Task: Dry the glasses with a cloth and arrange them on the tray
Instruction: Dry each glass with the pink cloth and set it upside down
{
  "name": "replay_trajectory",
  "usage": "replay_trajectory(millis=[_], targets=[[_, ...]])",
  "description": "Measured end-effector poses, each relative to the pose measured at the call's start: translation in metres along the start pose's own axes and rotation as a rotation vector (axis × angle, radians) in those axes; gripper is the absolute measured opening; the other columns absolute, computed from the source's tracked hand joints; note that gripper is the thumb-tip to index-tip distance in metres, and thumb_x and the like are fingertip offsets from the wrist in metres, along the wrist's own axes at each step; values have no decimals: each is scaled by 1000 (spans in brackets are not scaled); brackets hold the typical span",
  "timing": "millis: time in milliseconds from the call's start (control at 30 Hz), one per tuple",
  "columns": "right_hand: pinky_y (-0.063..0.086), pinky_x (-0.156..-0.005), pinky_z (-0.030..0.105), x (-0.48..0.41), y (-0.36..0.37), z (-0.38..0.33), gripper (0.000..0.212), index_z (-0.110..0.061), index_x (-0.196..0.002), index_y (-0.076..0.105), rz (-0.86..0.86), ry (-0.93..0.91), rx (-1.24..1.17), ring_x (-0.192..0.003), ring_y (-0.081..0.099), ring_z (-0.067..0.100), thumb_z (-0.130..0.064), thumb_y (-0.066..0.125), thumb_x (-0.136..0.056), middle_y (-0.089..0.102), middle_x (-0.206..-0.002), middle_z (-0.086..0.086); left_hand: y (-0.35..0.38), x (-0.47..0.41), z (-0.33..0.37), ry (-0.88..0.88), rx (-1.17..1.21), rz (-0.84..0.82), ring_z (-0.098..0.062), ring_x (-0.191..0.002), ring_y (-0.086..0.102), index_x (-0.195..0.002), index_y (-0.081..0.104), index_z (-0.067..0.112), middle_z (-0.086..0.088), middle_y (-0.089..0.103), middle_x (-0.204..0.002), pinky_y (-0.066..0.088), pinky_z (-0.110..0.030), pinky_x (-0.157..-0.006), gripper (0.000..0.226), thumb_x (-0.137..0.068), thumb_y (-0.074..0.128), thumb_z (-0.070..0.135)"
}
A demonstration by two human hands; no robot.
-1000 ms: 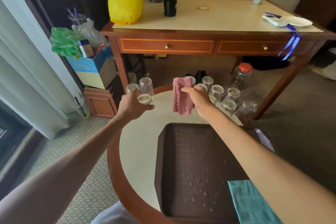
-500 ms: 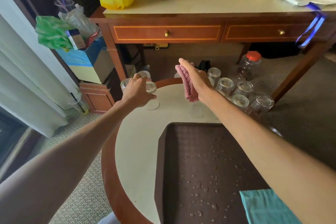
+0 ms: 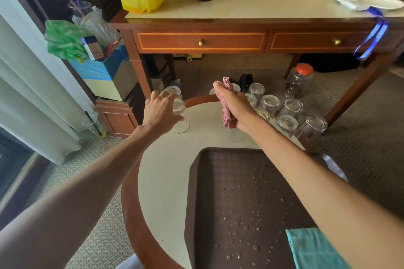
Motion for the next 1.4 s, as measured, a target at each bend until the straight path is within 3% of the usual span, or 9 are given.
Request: replay_trajectory(millis=[133, 467, 667, 800, 900, 1000, 1133, 1267, 1400], targets=[[44, -66, 30, 8, 1, -1, 49, -13, -92, 61, -73, -26, -55, -67, 54, 15, -60, 49, -96, 57, -80, 3, 4, 6, 0, 5, 12, 4, -30, -125, 45, -149, 52, 16, -11, 52, -150, 40, -47, -105, 73, -86, 82, 37], [43, -49, 26, 24, -6, 8, 63, -2, -129, 55, -110, 45, -276, -50, 53, 13, -55, 30, -104, 60, -72, 5, -30, 23, -4, 13, 266, 116, -27, -110, 63, -140, 60, 20, -10, 65, -133, 53, -42, -86, 57, -88, 82, 27], [38, -43, 22, 64, -5, -3, 56, -13, -108, 62, -228, 25, -199, -45, 50, 9, -65, 51, -92, 59, -61, -2, -68, 59, -1, 21, 345, 106, -18, -87, 70, -132, 65, 20, -3, 75, -115, 59, -39, -77, 39, -95, 72, 25], [40, -43, 24, 88, -27, -4, 45, -13, -92, 59, -74, 27, -75, -44, 51, 13, -59, 59, -92, 52, -63, 5, -88, 81, 18, 21, 395, 97, -11, -88, 67, -132, 66, 18, -1, 75, -116, 47, -16, -63, 35, -98, 69, 25], [44, -45, 24, 107, -53, -5, 47, -14, -104, 60, 47, 42, -53, -56, 59, 19, -59, 48, -99, 57, -76, 9, -95, 94, 42, 53, 435, 84, -11, -90, 69, -126, 69, 18, 0, 74, -114, 49, -15, -66, 28, -99, 68, 25], [43, -51, 24, 123, -85, -12, 49, -14, -121, 61, 187, -7, 54, -74, 58, 19, -55, 40, -103, 61, -102, 11, -95, 100, 72, 79, 459, 54, -14, -86, 70, -114, 73, 16, 2, 73, -104, 60, -30, -70, 19, -99, 67, 25], [48, -91, 39, 130, -129, -15, 50, -13, -124, 56, 324, -71, 148, -101, 54, 24, -54, 34, -105, 55, -119, 9, -86, 95, 114, 127, 446, 12, -17, -84, 69, -110, 72, 19, 7, 72, -95, 61, -38, -75, 16, -98, 68, 28], [44, -102, 44, 131, -160, -14, 45, -15, -127, 51, 400, -77, 147, -117, 54, 32, -49, 30, -107, 55, -132, 17, -58, 73, 142, 120, 343, -67, -24, -104, 66, -116, 69, 20, 0, 71, -112, 55, -39, -87, 27, -93, 72, 33], [41, -105, 46, 126, -164, -10, 53, -8, -135, 47, 377, -60, 175, -124, 52, 37, -48, 26, -108, 53, -137, 20, -19, 50, 155, 39, 246, -216, -34, -130, 49, -142, 52, 15, -15, 50, -142, 40, -42, -104, 63, -89, 78, 39]])
Point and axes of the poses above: each hand's wrist, its own x-axis away from the middle knuckle, its own y-axis out of the palm, z = x × y, the point moved 4 cm from there along -x, towards the middle knuckle
